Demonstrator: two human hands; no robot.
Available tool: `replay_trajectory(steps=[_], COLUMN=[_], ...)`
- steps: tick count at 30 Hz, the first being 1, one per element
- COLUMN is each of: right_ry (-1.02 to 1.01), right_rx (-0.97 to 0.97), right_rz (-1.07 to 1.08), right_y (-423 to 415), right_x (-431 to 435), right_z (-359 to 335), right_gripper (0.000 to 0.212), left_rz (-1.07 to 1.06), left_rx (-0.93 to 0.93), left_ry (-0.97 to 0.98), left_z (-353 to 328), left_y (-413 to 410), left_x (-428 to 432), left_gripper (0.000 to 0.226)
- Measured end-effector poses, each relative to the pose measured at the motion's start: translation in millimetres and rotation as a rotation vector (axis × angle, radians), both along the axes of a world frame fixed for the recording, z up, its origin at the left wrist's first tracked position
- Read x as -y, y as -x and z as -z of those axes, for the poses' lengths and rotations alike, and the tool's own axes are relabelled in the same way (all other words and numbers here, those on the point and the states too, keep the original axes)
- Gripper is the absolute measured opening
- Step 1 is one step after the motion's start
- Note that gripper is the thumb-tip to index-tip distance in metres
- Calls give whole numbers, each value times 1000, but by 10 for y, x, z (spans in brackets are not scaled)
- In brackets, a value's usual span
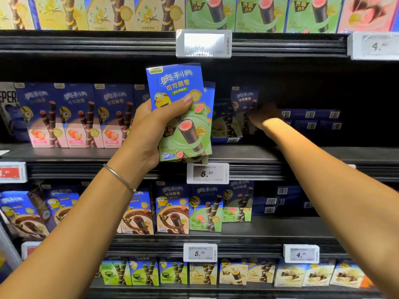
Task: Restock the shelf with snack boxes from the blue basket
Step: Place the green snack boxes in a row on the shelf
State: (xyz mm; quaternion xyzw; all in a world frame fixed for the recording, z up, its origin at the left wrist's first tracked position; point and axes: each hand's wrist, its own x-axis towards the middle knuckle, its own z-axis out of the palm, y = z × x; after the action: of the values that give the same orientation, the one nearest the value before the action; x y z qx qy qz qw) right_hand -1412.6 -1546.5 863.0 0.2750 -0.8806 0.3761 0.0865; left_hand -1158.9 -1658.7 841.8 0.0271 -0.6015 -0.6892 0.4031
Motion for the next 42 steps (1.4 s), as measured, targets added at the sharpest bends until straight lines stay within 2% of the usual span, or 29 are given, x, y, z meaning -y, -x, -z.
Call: replay_trajectory(steps=[3, 6, 12, 14, 16, 19, 22, 28, 32, 36, 42], right_ry=[-62, -159, 15, 67, 41, -88, -98, 57, 32, 47, 116], right_rx=[116, 172, 271, 260, 250, 218, 188, 256, 367, 410, 472], right_rz=[-168, -240, -251, -245, -234, -201, -184, -212, -229, -216, -199], right_y=[-76, -118, -89, -96, -102, -90, -89, -36, 37, 96, 145], right_x=[111, 169, 136, 142, 188, 239, 274, 335, 352, 412, 482], right_z=[30, 103, 155, 158, 152, 125, 122, 167, 205, 208, 244], right_gripper=[49, 48, 35, 40, 47, 43, 41, 62, 75, 56, 58], left_rz=[-4, -5, -21, -26, -21, -11, -9, -8, -6, -10, -12], left_rx=[-2, 0, 1, -3, -5, 1, 3, 12, 17, 26, 33], left_ry=[-3, -5, -6, -7, -8, -5, -3, 8, 10, 10, 4], left_z=[4, 7, 9, 4, 1, 10, 35, 44, 46, 57, 62], left_y=[-15, -43, -119, -129, -136, -139, -139, -144, -140, -130, -134], left_x=[7, 6, 34, 29, 23, 13, 14, 13, -1, -11, -21], left_gripper=[37, 37, 32, 33, 30, 25, 26, 39, 43, 40, 47])
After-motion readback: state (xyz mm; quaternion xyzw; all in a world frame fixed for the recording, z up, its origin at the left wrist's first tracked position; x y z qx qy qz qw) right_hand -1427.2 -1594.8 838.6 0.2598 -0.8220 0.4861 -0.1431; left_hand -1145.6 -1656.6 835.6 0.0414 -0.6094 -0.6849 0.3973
